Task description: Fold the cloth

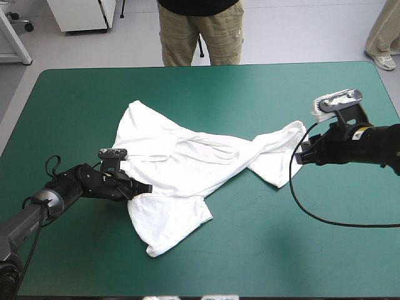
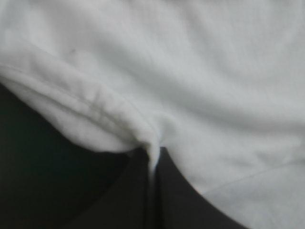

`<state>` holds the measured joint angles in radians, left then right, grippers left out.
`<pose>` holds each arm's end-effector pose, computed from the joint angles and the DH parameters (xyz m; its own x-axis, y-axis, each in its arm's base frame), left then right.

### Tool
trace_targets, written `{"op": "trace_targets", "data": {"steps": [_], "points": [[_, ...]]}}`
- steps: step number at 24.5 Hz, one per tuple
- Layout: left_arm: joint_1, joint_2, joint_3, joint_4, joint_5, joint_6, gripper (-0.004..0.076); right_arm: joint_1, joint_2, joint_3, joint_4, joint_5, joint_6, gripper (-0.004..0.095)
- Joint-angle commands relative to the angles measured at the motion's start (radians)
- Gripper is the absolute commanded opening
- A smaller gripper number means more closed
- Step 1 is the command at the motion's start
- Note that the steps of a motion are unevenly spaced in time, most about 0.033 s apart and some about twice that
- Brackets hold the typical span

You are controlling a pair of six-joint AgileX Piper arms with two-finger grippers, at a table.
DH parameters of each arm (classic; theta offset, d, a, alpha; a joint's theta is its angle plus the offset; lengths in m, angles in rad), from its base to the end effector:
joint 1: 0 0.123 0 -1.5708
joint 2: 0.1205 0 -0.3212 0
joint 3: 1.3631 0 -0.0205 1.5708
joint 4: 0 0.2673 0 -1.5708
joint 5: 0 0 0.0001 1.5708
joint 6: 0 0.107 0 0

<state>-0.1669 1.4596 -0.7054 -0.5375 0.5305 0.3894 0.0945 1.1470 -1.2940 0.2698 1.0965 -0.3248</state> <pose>0.2610 -0.0721 0.2013 -0.9131 0.0702 -0.4017 0.1913 0.9437 -0.2700 0.2246 0.0468 0.4335 -0.6823 -0.2577 -0.6842 -0.3907 0.9195 0.0432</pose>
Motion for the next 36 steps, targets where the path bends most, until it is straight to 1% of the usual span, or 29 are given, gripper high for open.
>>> {"op": "trace_targets", "data": {"steps": [1, 4, 8, 9, 10, 12, 15, 16, 19, 20, 21, 22, 23, 24, 25, 26, 30, 32, 36], "points": [[-0.011, 0.026, 0.018, -0.012, 0.069, 0.0, -0.0009, 0.051, 0.021, 0.062, -0.037, -0.104, 0.029, 0.0422], [-0.011, 0.026, 0.018, -0.009, 0.071, 0.004, -0.0009, 0.06, 0.067, 0.152, -0.045, -0.172, 0.067, 0.0429], [-0.011, 0.026, 0.018, -0.009, 0.073, 0.005, -0.0009, 0.06, 0.147, 0.242, -0.016, -0.237, 0.057, 0.0466], [-0.011, 0.026, 0.018, -0.009, 0.073, 0.008, -0.0009, 0.06, 0.173, 0.257, 0.003, -0.253, 0.039, 0.0486], [-0.011, 0.026, 0.018, -0.009, 0.071, 0.008, -0.0009, 0.06, 0.234, 0.264, 0.036, -0.267, 0.007, 0.0531], [-0.011, 0.026, 0.018, -0.009, 0.067, 0.008, -0.0009, 0.06, 0.321, 0.262, 0.08, -0.299, -0.012, 0.0594], [-0.011, 0.026, 0.018, -0.009, 0.065, 0.008, -0.0009, 0.06, 0.43, 0.262, 0.136, -0.311, -0.019, 0.0583], [-0.011, 0.026, 0.018, -0.009, 0.065, 0.008, -0.0009, 0.07, 0.476, 0.262, 0.145, -0.307, -0.019, 0.0534], [-0.011, 0.026, 0.018, -0.009, 0.065, 0.008, -0.0009, 0.101, 0.513, 0.262, 0.152, -0.311, -0.032, 0.0392], [-0.011, 0.024, 0.018, -0.009, 0.065, 0.008, -0.0009, 0.126, 0.519, 0.262, 0.155, -0.32, -0.04, 0.0267], [-0.011, 0.024, 0.018, -0.009, 0.065, 0.008, -0.0009, 0.137, 0.519, 0.262, 0.155, -0.323, -0.045, 0.0194], [-0.011, 0.024, 0.018, -0.011, 0.065, 0.008, -0.0009, 0.147, 0.517, 0.262, 0.153, -0.331, -0.06, 0.0047], [-0.011, 0.024, 0.018, -0.011, 0.065, 0.008, -0.0009, 0.147, 0.517, 0.262, 0.153, -0.334, -0.067, -0.0019], [-0.011, 0.019, 0.018, -0.011, 0.057, 0.008, -0.0009, 0.145, 0.517, 0.262, 0.132, -0.344, -0.055, 0.0006], [-0.011, 0.009, 0.018, -0.011, 0.057, 0.008, -0.0009, 0.145, 0.513, 0.262, 0.104, -0.35, -0.033, 0.0004], [-0.011, -0.026, 0.0, -0.011, 0.073, 0.008, -0.0009, 0.145, 0.498, 0.262, 0.033, -0.36, 0.026, 0.0004], [-0.011, -0.13, -0.116, -0.007, 0.176, -0.002, -0.0009, 0.145, 0.448, 0.262, -0.162, -0.36, 0.152, 0.0004], [-0.011, -0.185, -0.227, -0.007, 0.233, -0.002, -0.0009, 0.145, 0.409, 0.26, -0.262, -0.335, 0.201, 0.0004], [-0.011, -0.257, -0.509, 0.019, 0.324, -0.029, -0.0009, 0.145, 0.319, 0.242, -0.418, -0.269, 0.263, 0.0003]]}}
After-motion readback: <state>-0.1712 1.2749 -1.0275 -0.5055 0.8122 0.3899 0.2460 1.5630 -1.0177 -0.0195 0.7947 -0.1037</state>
